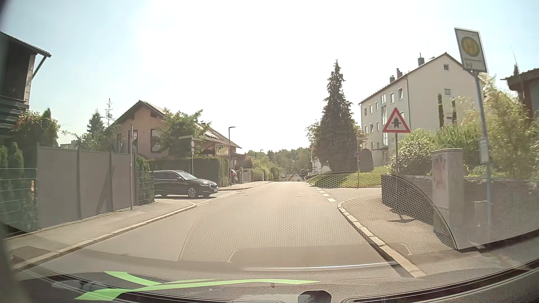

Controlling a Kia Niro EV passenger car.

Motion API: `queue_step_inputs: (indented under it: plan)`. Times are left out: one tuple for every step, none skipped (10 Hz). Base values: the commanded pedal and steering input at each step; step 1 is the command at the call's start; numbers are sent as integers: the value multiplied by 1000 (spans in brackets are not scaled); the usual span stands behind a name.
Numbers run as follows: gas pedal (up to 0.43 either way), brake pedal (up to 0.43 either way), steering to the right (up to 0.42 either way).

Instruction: Follow the waypoints while adhering to traffic rules and regulations

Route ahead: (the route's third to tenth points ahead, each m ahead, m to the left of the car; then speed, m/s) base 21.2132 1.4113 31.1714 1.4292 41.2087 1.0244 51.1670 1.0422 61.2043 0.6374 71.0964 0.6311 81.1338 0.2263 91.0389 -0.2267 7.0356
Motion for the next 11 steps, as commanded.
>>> queue_step_inputs:
  plan:
    - [47, 0, 10]
    - [47, 0, 11]
    - [47, 0, 11]
    - [47, 0, 12]
    - [47, 0, 12]
    - [47, 0, 12]
    - [47, 0, 12]
    - [47, 0, 12]
    - [47, 0, 12]
    - [47, 0, 12]
    - [47, 0, 12]
